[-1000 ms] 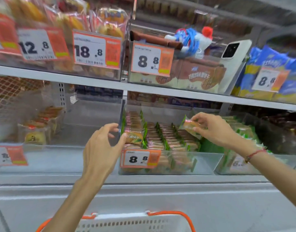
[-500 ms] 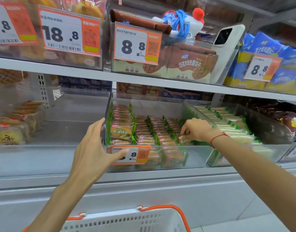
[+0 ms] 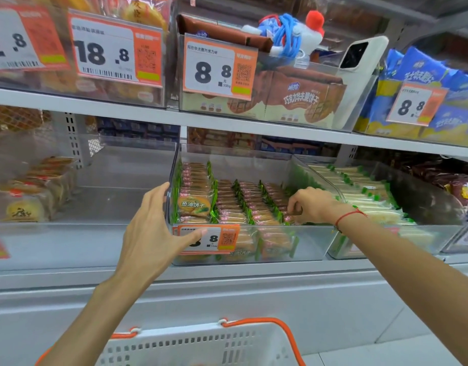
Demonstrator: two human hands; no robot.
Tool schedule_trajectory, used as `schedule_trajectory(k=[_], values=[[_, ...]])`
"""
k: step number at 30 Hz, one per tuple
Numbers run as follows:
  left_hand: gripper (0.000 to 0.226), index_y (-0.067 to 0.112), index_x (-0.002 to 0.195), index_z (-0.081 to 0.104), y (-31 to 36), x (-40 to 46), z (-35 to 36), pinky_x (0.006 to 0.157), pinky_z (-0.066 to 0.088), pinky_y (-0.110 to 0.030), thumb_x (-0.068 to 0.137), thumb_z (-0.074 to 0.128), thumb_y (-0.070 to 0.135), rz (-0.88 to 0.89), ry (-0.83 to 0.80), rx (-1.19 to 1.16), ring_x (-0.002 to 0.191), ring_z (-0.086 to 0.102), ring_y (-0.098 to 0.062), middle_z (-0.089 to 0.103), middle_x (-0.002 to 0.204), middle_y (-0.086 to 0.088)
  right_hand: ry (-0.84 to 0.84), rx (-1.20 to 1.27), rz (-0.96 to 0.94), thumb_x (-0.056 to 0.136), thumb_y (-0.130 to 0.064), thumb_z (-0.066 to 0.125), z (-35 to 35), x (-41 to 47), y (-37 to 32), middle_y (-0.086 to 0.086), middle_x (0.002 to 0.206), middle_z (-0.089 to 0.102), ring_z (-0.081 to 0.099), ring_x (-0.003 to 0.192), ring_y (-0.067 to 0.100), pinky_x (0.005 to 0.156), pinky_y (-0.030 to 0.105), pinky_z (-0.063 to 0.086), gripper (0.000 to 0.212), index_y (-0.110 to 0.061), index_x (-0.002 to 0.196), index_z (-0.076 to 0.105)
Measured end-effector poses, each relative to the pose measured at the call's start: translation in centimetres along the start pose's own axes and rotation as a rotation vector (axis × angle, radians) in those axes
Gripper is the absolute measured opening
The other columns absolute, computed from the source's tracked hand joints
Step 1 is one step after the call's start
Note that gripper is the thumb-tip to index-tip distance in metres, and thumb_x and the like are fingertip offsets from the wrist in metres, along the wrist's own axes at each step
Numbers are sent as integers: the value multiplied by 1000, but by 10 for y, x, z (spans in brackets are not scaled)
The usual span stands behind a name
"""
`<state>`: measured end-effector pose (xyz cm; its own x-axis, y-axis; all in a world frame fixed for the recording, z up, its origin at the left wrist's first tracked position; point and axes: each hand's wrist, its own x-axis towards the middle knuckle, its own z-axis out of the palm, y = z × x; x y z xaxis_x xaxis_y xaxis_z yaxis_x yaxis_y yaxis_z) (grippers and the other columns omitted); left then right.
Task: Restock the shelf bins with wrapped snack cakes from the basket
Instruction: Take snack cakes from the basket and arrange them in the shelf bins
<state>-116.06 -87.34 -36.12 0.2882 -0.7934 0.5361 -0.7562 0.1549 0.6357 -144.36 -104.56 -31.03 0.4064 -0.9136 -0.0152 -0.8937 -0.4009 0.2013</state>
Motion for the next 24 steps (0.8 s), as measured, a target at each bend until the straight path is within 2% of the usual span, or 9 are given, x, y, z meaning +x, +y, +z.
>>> schedule_trajectory(k=[2,5,8,10,13,15,16,20,24], values=[[103,20,145,31,1,0,-1,97,41,-34,62,86,41,0,-2,-27,124,46,-13,41,145,2,34,92,-7,86,-22,68,-8,-8,-1,-5,107,66,59,90,15,77,27,47,24,-29,109,67],[100,20,145,31,4,-8,-2,99,32,-24,63,87,31,20,9,-95,119,35,1,40,145,5,172,340,-46,88,-15,64,-18,-29,-11,-7,96,69,61,81,10,84,32,53,22,-27,105,68],[87,22,140,40,8,-30,-4,102,31,-23,66,85,27,113,57,-87,122,35,1,42,139,11,284,491,-169,85,-17,68,-21,-66,-37,-13,87,68,61,77,2,74,23,52,17,-31,94,68],[66,30,129,50,9,-50,-5,93,36,-22,71,82,24,188,80,-57,116,41,2,46,128,20,289,522,-264,84,-17,69,-15,-92,-56,-14,83,67,61,73,2,67,22,51,13,-30,86,66],[35,43,107,56,8,-78,-6,70,39,-16,81,73,27,161,-38,20,90,47,14,51,99,36,99,394,-344,87,-25,65,7,-119,-83,-17,90,62,56,76,3,71,27,49,9,-28,95,65],[24,45,103,57,1,-95,-4,64,34,-10,85,67,31,111,-184,89,84,51,15,49,89,38,-112,255,-367,90,-30,61,32,-129,-101,-14,102,60,51,84,4,77,27,44,18,-30,108,62],[21,45,104,57,-3,-102,-3,64,33,-11,88,63,33,101,-251,141,85,53,12,49,90,37,-204,207,-378,91,-31,59,46,-131,-109,-11,108,61,51,90,7,80,28,42,23,-29,113,61],[24,41,118,54,-27,-131,8,79,41,-25,94,52,39,61,-532,337,105,55,0,57,116,25,-506,152,-385,94,-28,55,112,-135,-138,0,122,61,53,115,20,91,30,40,29,-23,122,59],[33,36,126,52,-64,-170,32,96,43,-33,93,50,34,-42,-805,387,124,47,-12,50,135,14,-664,199,-316,91,-20,56,173,-143,-163,3,125,58,55,112,24,80,30,41,31,-21,122,60]])
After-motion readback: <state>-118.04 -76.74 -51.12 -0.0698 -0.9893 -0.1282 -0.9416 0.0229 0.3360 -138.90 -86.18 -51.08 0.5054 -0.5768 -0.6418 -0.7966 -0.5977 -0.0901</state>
